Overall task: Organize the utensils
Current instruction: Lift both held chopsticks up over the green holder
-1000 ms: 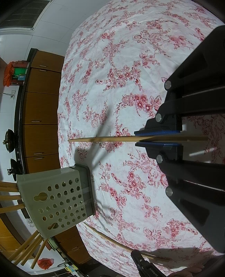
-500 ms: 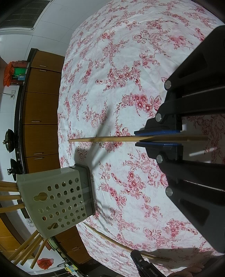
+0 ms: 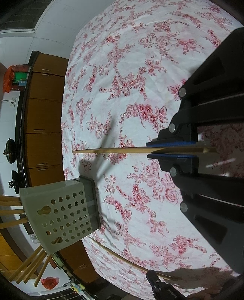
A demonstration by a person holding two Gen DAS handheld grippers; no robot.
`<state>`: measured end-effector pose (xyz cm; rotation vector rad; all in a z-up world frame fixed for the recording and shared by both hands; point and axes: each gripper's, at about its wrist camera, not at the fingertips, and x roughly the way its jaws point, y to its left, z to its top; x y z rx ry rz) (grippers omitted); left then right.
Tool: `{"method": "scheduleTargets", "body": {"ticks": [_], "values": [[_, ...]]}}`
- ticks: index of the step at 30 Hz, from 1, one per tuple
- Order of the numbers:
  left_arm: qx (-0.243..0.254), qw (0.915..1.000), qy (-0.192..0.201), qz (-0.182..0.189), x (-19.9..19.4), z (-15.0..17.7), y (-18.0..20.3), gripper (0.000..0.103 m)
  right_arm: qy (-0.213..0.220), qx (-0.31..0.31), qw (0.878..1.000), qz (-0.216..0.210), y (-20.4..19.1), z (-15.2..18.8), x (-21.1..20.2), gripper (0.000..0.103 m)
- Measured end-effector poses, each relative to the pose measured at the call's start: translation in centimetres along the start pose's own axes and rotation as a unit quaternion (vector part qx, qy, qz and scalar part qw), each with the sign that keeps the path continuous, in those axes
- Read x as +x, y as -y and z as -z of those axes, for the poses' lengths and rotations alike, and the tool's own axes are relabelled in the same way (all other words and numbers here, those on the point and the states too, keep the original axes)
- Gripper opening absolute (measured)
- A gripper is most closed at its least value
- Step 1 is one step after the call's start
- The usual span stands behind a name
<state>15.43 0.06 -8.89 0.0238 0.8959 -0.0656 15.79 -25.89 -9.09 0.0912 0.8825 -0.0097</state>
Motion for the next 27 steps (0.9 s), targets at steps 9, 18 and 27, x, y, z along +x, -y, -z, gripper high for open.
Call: {"method": "scheduleTargets", "body": {"ticks": [9, 18, 27], "values": [[-0.008, 0.9974, 0.071, 0.008, -4.4, -2.3, -0.9, 0.008, 0.098, 0.007, 0.995, -0.008, 0.5, -3.1, -6.1, 0.008], [-0.026, 0.9878, 0.151, 0.029, -9.5, -6.3, -1.8, 0.008, 0.162, 0.019, 0.987, -0.016, 1.0, -5.4, -10.1, 0.008], [-0.033, 0.9839, 0.172, 0.037, -10.6, -8.1, -2.6, 0.008, 0.189, 0.025, 0.981, -0.034, 1.0, -6.5, -12.0, 0.008]]}}
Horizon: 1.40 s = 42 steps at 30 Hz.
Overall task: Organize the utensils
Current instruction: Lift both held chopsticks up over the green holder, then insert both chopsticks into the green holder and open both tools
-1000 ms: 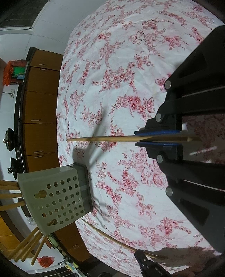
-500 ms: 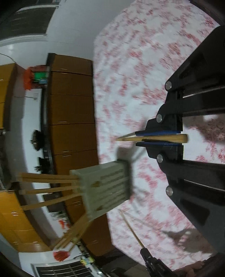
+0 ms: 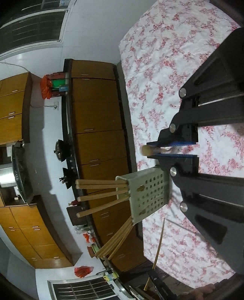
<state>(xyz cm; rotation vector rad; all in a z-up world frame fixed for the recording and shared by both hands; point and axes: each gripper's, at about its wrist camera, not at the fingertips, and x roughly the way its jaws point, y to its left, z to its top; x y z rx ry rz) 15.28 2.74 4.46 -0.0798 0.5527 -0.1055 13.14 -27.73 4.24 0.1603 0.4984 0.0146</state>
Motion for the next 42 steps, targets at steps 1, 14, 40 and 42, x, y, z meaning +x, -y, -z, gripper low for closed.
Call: {"method": "scheduleTargets", "body": {"ticks": [1, 14, 40, 42], "values": [[0.002, 1.0, 0.001, 0.001, 0.0, -0.1, 0.0, 0.008, 0.001, 0.0, 1.0, -0.002, -0.1, -0.2, 0.0, 0.008], [0.013, 0.9982, 0.043, 0.039, -2.5, -3.2, 1.6, 0.007, 0.043, -0.006, 0.996, -0.077, -2.7, -4.2, -2.8, 0.008], [-0.02, 0.9801, 0.188, 0.061, -1.5, -11.1, 6.8, 0.007, 0.153, -0.022, 0.985, -0.077, -6.9, -13.1, -0.5, 0.008], [-0.021, 0.9827, 0.173, 0.062, -0.3, -10.6, 6.7, 0.007, 0.144, -0.02, 0.987, -0.074, -6.9, -13.0, 0.4, 0.008]]}}
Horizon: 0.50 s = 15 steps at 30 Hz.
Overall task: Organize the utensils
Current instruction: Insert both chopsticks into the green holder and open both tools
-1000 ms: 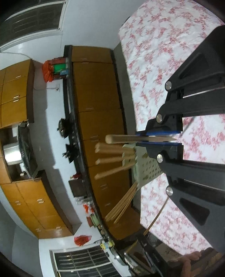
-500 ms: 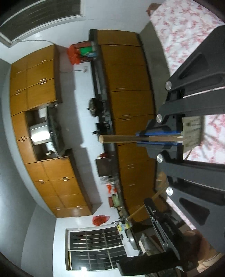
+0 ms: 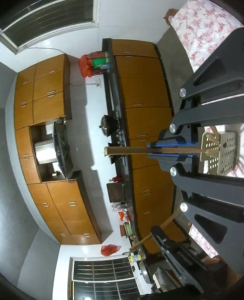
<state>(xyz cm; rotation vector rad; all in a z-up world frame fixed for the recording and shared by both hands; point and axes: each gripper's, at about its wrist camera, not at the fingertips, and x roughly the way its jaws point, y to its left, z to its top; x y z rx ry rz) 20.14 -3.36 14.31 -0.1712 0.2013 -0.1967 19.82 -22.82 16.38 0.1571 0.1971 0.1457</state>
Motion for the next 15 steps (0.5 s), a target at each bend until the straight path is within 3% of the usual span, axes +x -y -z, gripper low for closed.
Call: {"method": "scheduleTargets", "body": {"ticks": [5, 7, 8, 9, 11, 13, 15], "values": [[-0.009, 0.9994, -0.03, 0.011, 1.1, 1.3, -0.6, 0.008, -0.033, -0.01, 0.999, -0.002, -0.1, 1.6, 1.5, 0.009], [-0.017, 0.9991, -0.035, 0.013, 1.0, 1.4, -1.0, 0.008, -0.035, -0.013, 0.999, 0.0, -0.2, 2.0, 1.5, 0.011], [-0.019, 0.9991, -0.035, 0.015, 0.8, 1.4, -1.2, 0.01, -0.035, -0.014, 0.999, 0.0, -0.3, 2.0, 1.3, 0.018], [-0.02, 0.999, -0.035, 0.016, 0.6, 1.3, -1.3, 0.013, -0.032, -0.014, 0.999, 0.001, -0.2, 2.0, 0.9, 0.028], [-0.021, 0.9993, -0.031, 0.01, 0.1, 1.0, -1.5, 0.042, -0.02, -0.014, 1.0, 0.003, -0.2, 1.7, -0.1, 0.039], [-0.022, 0.9996, -0.019, 0.004, -1.0, 0.7, -1.9, 0.046, -0.01, -0.015, 1.0, 0.007, 0.0, 1.4, -1.3, 0.043], [-0.025, 0.9996, -0.016, 0.004, -2.0, 0.3, -2.3, 0.049, -0.001, -0.011, 1.0, 0.012, 0.4, 1.2, -2.5, 0.055]]}}
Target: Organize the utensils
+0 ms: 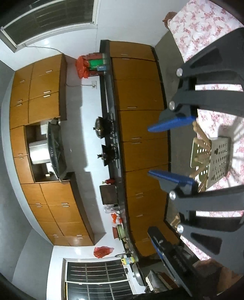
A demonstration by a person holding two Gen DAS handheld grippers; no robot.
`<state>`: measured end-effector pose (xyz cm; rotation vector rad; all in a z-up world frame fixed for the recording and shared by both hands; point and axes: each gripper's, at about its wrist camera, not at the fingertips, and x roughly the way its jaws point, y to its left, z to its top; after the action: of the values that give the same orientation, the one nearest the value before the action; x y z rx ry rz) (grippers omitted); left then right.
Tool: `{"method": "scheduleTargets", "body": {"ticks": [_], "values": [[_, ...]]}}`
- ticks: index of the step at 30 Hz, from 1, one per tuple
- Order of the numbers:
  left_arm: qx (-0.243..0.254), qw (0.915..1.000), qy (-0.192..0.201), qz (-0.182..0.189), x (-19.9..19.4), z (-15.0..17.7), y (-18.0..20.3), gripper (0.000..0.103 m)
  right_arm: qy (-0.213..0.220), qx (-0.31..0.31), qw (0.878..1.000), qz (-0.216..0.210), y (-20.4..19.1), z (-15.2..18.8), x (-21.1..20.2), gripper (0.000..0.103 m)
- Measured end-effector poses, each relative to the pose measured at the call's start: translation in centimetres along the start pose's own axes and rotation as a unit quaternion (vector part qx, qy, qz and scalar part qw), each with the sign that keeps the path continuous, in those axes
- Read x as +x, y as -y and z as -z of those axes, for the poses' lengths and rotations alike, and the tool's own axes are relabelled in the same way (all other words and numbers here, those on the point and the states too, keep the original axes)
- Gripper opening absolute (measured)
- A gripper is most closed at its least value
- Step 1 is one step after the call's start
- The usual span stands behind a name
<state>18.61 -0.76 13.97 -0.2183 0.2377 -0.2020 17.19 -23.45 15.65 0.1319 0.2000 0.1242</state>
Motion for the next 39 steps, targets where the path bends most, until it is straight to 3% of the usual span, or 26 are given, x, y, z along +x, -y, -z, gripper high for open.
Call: {"method": "scheduleTargets", "body": {"ticks": [3, 6, 8, 10, 15, 21, 31, 39], "values": [[-0.001, 1.0, 0.006, -0.005, -1.6, -0.3, -0.5, 0.057, 0.012, 0.005, 1.0, 0.006, 0.5, -0.1, -1.9, 0.072], [0.002, 0.9997, 0.02, -0.012, -3.5, -0.4, -0.8, 0.078, 0.026, 0.005, 0.999, 0.017, 0.9, 0.4, -4.4, 0.094], [0.015, 0.9989, 0.037, -0.024, -5.7, -0.2, -1.0, 0.095, 0.033, 0.002, 0.999, 0.026, 0.9, 0.9, -6.0, 0.099], [0.034, 0.9977, 0.047, -0.034, -7.2, 0.2, -1.1, 0.101, 0.034, -0.004, 0.999, 0.036, 0.8, 1.4, -7.1, 0.099], [0.082, 0.9938, 0.046, -0.059, -10.4, 2.2, -0.7, 0.101, 0.019, -0.018, 0.997, 0.066, 0.2, 3.2, -9.4, 0.099], [0.118, 0.9898, 0.02, -0.077, -13.2, 6.8, -0.6, 0.101, -0.006, -0.035, 0.996, 0.083, -0.9, 7.0, -11.4, 0.099], [0.122, 0.9876, -0.023, -0.097, -14.4, 12.3, -0.8, 0.101, -0.068, -0.045, 0.993, 0.081, -1.7, 14.3, -12.7, 0.099], [0.111, 0.9876, -0.055, -0.097, -13.9, 14.8, -1.3, 0.101, -0.093, -0.048, 0.991, 0.079, -2.0, 17.2, -12.8, 0.099]]}}
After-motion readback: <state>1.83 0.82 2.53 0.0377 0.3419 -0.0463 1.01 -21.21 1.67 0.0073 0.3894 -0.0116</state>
